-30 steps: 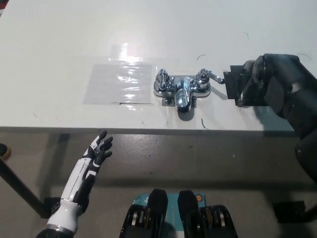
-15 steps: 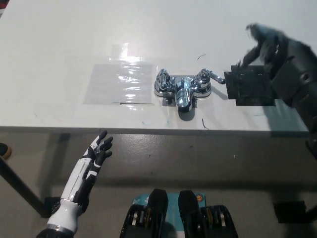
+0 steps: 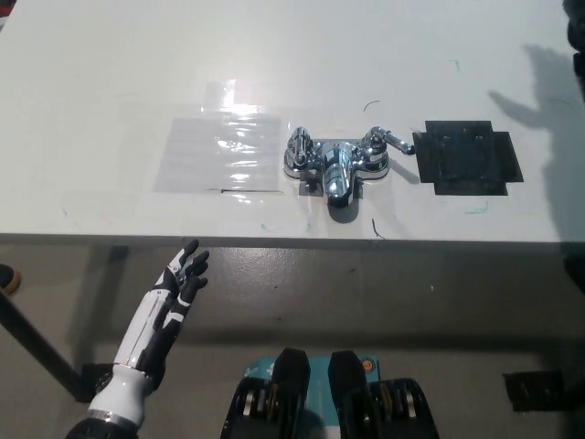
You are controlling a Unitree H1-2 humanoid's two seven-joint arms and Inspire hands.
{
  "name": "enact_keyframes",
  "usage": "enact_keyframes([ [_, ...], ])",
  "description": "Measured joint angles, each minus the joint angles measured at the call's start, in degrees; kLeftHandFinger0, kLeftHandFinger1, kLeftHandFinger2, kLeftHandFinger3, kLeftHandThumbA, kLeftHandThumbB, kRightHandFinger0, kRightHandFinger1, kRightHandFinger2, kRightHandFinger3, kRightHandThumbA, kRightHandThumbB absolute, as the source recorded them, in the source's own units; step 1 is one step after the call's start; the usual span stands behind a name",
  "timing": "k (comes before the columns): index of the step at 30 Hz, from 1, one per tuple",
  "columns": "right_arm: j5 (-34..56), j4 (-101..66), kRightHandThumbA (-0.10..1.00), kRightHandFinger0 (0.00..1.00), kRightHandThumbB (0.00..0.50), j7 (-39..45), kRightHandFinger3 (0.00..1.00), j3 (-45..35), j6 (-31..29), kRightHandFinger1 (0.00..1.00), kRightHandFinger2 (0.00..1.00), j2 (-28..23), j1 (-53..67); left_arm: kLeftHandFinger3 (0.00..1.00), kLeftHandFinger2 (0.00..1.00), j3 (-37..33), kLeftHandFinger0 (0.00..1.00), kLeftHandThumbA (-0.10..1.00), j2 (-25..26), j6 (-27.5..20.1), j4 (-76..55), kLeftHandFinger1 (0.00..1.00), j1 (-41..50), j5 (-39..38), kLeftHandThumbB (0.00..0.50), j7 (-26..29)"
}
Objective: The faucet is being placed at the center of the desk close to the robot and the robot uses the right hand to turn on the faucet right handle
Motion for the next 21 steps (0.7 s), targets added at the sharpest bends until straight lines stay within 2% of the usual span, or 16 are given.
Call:
enact_keyframes([
  [1, 0.1, -2.2, 1.0, 1.0, 0.15, 0.0, 1.0, -0.8, 0.0, 1.0, 1.0, -0.1, 1.0, 1.0, 1.0, 0.0, 1.0, 0.89, 0.0, 0.0, 0.1, 1.0, 0.0, 0.0, 0.085, 0.0],
  [4, 0.5, -7.5, 1.0, 1.0, 0.136, 0.2, 1.0, -2.5, 0.2, 1.0, 1.0, -0.1, 4.1, 1.0, 1.0, 0.0, 1.0, 0.89, 0.0, 0.1, 0.2, 1.0, -0.1, 0.0, 0.086, 0.0],
  [6, 0.8, -10.6, 1.0, 1.0, 0.194, 0.4, 1.0, -3.2, 0.3, 1.0, 1.0, -0.1, 6.3, 1.0, 1.0, 0.0, 1.0, 0.89, 0.0, 0.2, 0.3, 1.0, -0.1, 0.0, 0.086, 0.0],
  [7, 1.0, -12.9, 1.0, 1.0, 0.175, 0.5, 1.0, -3.7, 0.4, 1.0, 1.0, 0.0, 8.2, 1.0, 1.0, 0.0, 1.0, 0.89, 0.0, 0.2, 0.4, 1.0, -0.2, 0.0, 0.086, 0.0],
  [8, 1.1, -13.6, 1.0, 1.0, 0.192, 0.6, 1.0, -3.8, 0.4, 1.0, 1.0, 0.0, 8.8, 1.0, 1.0, 0.0, 1.0, 0.89, 0.0, 0.2, 0.4, 1.0, -0.2, 0.0, 0.085, 0.0],
  [10, 1.6, -17.2, 1.0, 1.0, 0.167, 0.7, 1.0, -4.4, 0.7, 1.0, 1.0, 0.1, 12.0, 1.0, 1.0, 0.0, 1.0, 0.89, 0.0, 0.3, 0.6, 1.0, -0.3, 0.0, 0.085, 0.0],
  [14, 2.7, -24.0, 0.94, 1.0, 0.143, 0.8, 1.0, -5.2, 1.1, 1.0, 1.0, 0.5, 19.4, 1.0, 1.0, 0.0, 1.0, 0.89, 0.0, 0.6, 1.2, 1.0, -0.6, 0.0, 0.098, 0.0],
  [15, 3.1, -25.2, 0.97, 1.0, 0.146, 0.8, 1.0, -5.2, 1.1, 1.0, 1.0, 0.6, 20.7, 1.0, 1.0, 0.0, 1.0, 0.88, 0.0, 0.6, 1.3, 1.0, -0.6, 0.0, 0.1, 0.0],
  [17, 4.0, -28.4, 1.0, 1.0, 0.232, 0.9, 1.0, -5.2, 1.2, 1.0, 1.0, 0.7, 24.2, 1.0, 1.0, 0.0, 1.0, 0.88, 0.0, 0.7, 1.6, 1.0, -0.8, 0.0, 0.091, 0.0],
  [20, 5.4, -33.0, 1.0, 1.0, 0.29, 0.9, 1.0, -5.2, 1.2, 1.0, 1.0, 1.0, 28.9, 1.0, 1.0, 0.0, 1.0, 0.87, 0.0, 0.8, 2.0, 1.0, -1.0, 0.0, 0.084, 0.0],
  [21, 5.9, -34.4, 1.0, 1.0, 0.294, 1.0, 1.0, -5.2, 1.2, 1.0, 1.0, 1.1, 30.3, 1.0, 1.0, 0.0, 1.0, 0.87, 0.0, 0.9, 2.0, 1.0, -1.1, 0.0, 0.084, 0.0],
])
